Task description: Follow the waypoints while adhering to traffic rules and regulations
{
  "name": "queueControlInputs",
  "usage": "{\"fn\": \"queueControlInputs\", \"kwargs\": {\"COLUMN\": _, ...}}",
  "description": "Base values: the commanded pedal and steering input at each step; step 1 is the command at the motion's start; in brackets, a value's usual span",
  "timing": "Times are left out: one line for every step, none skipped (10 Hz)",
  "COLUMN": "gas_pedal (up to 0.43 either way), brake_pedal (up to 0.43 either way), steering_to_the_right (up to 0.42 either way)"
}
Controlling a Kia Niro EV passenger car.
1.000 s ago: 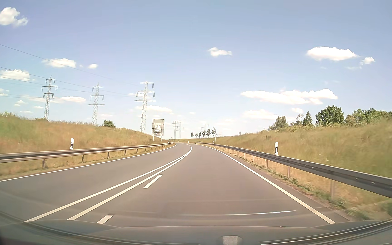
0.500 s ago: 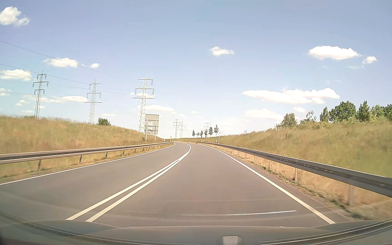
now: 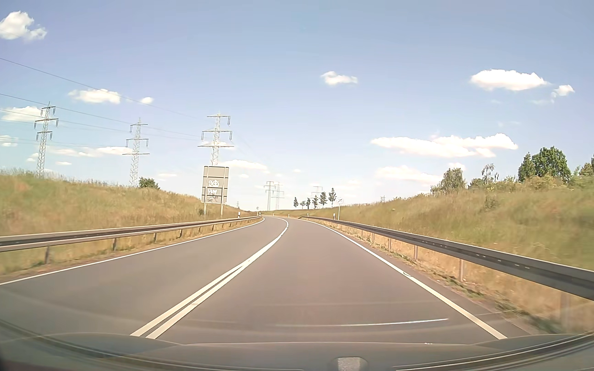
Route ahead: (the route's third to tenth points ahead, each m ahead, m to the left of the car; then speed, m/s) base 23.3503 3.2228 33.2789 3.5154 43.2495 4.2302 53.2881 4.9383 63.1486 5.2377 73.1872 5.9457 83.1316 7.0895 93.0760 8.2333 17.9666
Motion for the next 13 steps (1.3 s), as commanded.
{"fn": "queueControlInputs", "kwargs": {"gas_pedal": 0.118, "brake_pedal": 0.030, "steering_to_the_right": -0.003}}
{"fn": "queueControlInputs", "kwargs": {"gas_pedal": 0.118, "brake_pedal": 0.030, "steering_to_the_right": -0.003}}
{"fn": "queueControlInputs", "kwargs": {"gas_pedal": 0.118, "brake_pedal": 0.030, "steering_to_the_right": -0.003}}
{"fn": "queueControlInputs", "kwargs": {"gas_pedal": 0.118, "brake_pedal": 0.030, "steering_to_the_right": -0.005}}
{"fn": "queueControlInputs", "kwargs": {"gas_pedal": 0.118, "brake_pedal": 0.030, "steering_to_the_right": -0.005}}
{"fn": "queueControlInputs", "kwargs": {"gas_pedal": 0.118, "brake_pedal": 0.030, "steering_to_the_right": -0.006}}
{"fn": "queueControlInputs", "kwargs": {"gas_pedal": 0.118, "brake_pedal": 0.030, "steering_to_the_right": -0.006}}
{"fn": "queueControlInputs", "kwargs": {"gas_pedal": 0.118, "brake_pedal": 0.030, "steering_to_the_right": -0.005}}
{"fn": "queueControlInputs", "kwargs": {"gas_pedal": 0.118, "brake_pedal": 0.030, "steering_to_the_right": -0.006}}
{"fn": "queueControlInputs", "kwargs": {"gas_pedal": 0.118, "brake_pedal": 0.030, "steering_to_the_right": -0.005}}
{"fn": "queueControlInputs", "kwargs": {"gas_pedal": 0.118, "brake_pedal": 0.030, "steering_to_the_right": -0.006}}
{"fn": "queueControlInputs", "kwargs": {"gas_pedal": 0.118, "brake_pedal": 0.030, "steering_to_the_right": -0.005}}
{"fn": "queueControlInputs", "kwargs": {"gas_pedal": 0.118, "brake_pedal": 0.030, "steering_to_the_right": -0.006}}
